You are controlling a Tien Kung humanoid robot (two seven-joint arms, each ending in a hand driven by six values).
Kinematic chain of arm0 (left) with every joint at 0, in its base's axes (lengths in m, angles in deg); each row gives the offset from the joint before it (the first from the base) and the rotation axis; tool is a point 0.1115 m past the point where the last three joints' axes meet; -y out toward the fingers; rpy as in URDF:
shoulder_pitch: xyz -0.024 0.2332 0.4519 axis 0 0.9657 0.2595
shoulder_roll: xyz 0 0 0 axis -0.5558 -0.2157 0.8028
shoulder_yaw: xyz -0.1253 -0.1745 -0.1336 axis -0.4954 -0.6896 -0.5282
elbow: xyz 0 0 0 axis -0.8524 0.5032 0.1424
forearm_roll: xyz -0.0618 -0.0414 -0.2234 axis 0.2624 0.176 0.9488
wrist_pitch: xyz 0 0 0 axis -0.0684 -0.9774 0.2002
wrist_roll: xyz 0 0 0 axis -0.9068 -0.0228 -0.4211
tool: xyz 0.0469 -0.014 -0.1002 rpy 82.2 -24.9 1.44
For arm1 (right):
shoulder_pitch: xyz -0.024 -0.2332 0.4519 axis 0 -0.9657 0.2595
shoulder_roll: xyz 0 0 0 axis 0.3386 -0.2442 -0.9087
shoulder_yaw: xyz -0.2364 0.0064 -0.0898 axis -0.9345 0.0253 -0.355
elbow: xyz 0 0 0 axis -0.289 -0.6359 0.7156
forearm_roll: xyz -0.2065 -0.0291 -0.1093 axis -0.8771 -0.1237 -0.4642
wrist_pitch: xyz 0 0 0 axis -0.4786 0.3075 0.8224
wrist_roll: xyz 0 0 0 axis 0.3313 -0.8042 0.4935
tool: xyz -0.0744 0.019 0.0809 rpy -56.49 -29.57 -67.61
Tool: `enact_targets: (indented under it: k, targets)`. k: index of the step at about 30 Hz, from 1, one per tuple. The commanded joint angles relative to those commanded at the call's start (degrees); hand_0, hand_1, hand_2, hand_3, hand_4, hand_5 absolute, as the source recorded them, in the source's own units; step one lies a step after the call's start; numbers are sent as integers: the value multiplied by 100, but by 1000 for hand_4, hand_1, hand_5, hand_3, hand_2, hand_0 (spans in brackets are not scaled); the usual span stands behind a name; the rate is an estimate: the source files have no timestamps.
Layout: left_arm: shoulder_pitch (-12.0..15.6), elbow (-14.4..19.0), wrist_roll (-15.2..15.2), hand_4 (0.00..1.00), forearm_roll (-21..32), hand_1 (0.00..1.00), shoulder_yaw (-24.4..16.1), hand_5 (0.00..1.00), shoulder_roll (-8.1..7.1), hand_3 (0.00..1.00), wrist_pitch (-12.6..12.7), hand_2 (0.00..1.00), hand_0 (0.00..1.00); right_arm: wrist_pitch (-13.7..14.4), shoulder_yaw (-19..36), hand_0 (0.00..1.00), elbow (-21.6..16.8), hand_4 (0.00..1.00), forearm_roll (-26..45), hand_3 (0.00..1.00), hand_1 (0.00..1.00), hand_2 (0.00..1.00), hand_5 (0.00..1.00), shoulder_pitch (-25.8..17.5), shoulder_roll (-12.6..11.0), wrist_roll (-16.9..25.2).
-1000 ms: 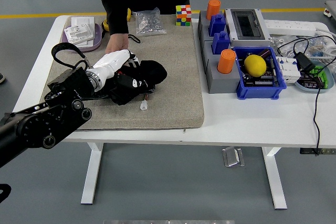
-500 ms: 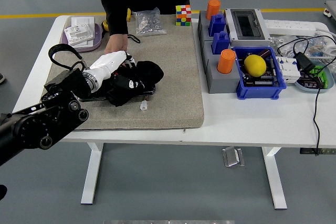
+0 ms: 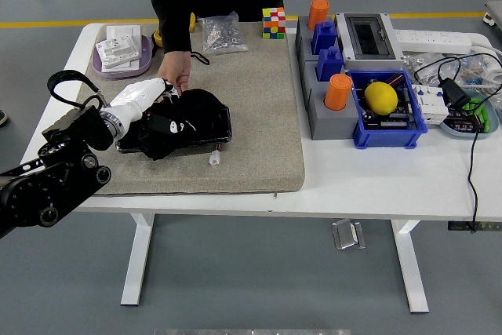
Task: Pick the rag up,wipe the panel,place it on the desk
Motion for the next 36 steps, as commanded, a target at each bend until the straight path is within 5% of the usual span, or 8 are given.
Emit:
enact_targets:
  k: [36]
  targets:
    - [400, -152, 97, 238, -105, 174, -301, 2, -679, 380, -58, 456, 238, -13, -103, 696, 40, 935, 131, 588, 673, 685, 449, -74, 20, 6]
